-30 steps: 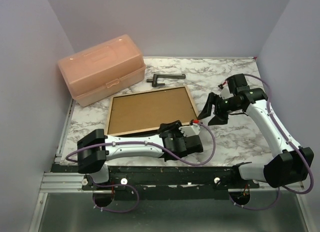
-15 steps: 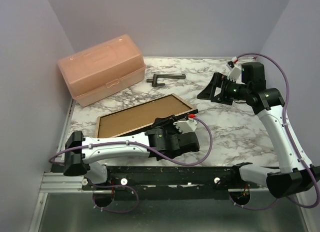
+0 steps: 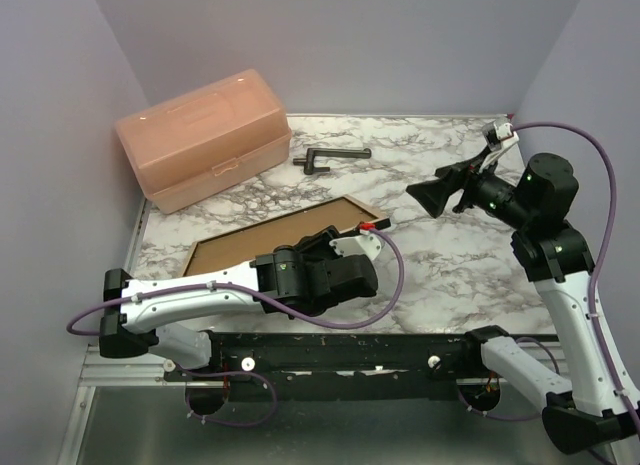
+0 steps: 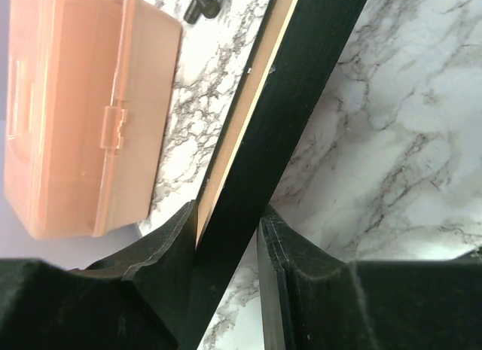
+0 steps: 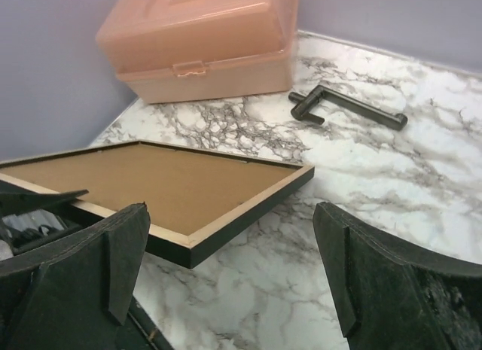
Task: Put the photo into the frame
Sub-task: Turn over the photo frame at the center of the board.
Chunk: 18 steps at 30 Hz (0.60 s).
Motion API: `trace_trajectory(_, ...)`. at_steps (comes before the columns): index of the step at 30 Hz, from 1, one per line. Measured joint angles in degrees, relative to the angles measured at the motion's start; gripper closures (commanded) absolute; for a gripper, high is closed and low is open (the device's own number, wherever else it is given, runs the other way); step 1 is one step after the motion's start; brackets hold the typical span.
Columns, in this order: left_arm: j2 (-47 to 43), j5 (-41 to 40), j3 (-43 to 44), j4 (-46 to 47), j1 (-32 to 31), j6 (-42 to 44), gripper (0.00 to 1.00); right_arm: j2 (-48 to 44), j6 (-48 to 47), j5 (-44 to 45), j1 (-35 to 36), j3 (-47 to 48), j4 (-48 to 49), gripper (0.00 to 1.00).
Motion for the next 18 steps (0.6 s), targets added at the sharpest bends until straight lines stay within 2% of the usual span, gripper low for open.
trace_trajectory(8,-4.9,7.0,0.0,-0.5,0.0,1.2,1.0,-0.7,-9.6,-6.1,0.0,-4.5,3.4,0.03)
trace_trajectory(12,-6.3,9.9,0.0,-0.3,0.0,1.8,1.0,-1.8,-15.4,-12.8,0.0,-6.3,4.9,0.01)
trace_trajectory(16,-7.4,12.8,0.0,0.1,0.0,2.7,1.0,-3.8,-20.8,-21.1,0.0,-8.9,6.6,0.03)
trace_trajectory(18,-7.9,14.1,0.0,0.3,0.0,3.1,1.0,-4.1,-22.8,-25.5,0.0,-9.6,7.4,0.0)
